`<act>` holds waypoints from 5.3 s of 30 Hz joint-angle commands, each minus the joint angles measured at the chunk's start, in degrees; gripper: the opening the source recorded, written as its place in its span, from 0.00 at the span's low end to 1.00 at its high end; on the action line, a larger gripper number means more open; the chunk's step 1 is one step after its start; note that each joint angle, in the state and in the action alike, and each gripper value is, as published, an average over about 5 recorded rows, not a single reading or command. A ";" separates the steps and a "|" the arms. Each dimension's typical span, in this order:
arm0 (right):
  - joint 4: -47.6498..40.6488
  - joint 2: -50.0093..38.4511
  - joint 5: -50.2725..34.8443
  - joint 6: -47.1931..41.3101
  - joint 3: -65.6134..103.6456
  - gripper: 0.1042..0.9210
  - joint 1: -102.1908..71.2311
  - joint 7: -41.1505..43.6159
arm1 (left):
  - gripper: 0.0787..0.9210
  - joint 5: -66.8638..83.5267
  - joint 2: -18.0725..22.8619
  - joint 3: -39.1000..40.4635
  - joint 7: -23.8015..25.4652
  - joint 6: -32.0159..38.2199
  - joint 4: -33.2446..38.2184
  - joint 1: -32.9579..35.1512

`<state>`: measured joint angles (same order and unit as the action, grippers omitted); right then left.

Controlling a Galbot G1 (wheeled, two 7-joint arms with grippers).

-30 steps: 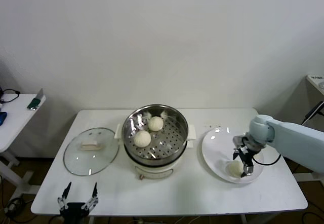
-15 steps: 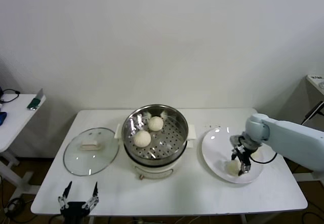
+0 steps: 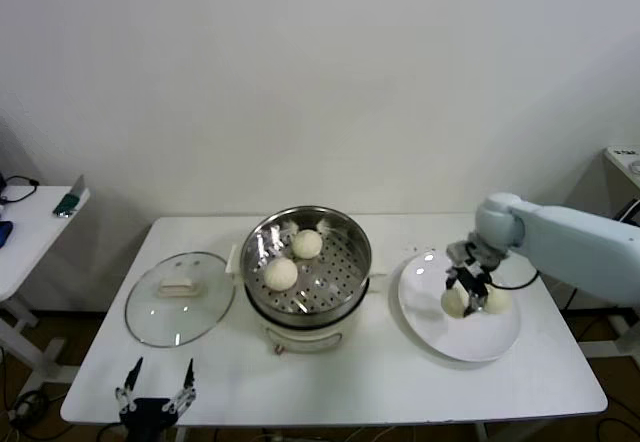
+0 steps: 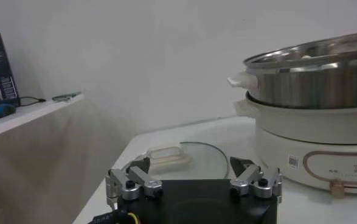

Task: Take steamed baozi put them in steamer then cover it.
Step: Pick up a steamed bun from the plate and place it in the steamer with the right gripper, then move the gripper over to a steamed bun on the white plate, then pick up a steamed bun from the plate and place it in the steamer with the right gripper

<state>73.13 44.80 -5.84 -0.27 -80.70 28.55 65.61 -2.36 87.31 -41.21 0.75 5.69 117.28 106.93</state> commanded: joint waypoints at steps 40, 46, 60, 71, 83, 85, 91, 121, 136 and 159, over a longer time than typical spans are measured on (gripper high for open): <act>2.13 35.33 16.79 31.99 4.55 0.71 -1.28 6.00 | 0.88 0.83 -0.96 -1.18 -0.02 -0.20 -0.48 -0.44; 2.45 34.66 16.00 31.71 4.57 0.71 -0.77 6.32 | 0.88 0.79 -0.99 -1.21 -0.08 -0.25 -1.14 -0.80; 3.22 33.21 15.58 31.32 4.63 0.84 0.49 6.12 | 0.88 1.03 -1.69 -1.83 -0.19 0.26 -2.35 -0.39; 2.53 29.43 14.91 30.14 8.39 0.88 4.48 5.87 | 0.88 0.48 -1.34 -1.59 -0.20 0.12 -2.36 -1.15; 4.61 4.96 -4.96 2.98 1.54 0.88 14.03 0.05 | 0.88 -0.17 -3.18 -1.11 -0.17 0.27 -1.49 -1.68; 5.03 0.58 -7.10 -0.59 1.74 0.88 13.20 -0.47 | 0.88 -0.69 -3.29 -0.89 -0.21 0.60 -1.67 -1.71; 3.22 -10.11 -6.40 -6.87 7.59 0.88 3.31 -0.38 | 0.88 -1.46 -3.34 -0.72 -0.34 1.19 -1.90 -1.73; -19.64 -5.01 17.29 -1.04 39.71 0.88 -32.08 1.94 | 0.88 -4.46 -1.75 -0.32 -0.91 -0.11 -2.60 -1.65; -24.55 1.27 20.67 0.60 40.09 0.88 -32.04 1.76 | 0.88 -4.98 -1.68 -0.52 -1.02 0.07 -3.03 -1.74; -21.10 -2.75 4.94 -3.24 31.35 0.71 -23.52 1.33 | 0.88 -5.07 -1.43 -0.53 -1.36 -0.07 -2.60 -1.19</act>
<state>49.62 43.93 11.55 -0.20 -42.95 -0.79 67.85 -7.46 85.91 -41.74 -0.46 5.72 114.35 105.43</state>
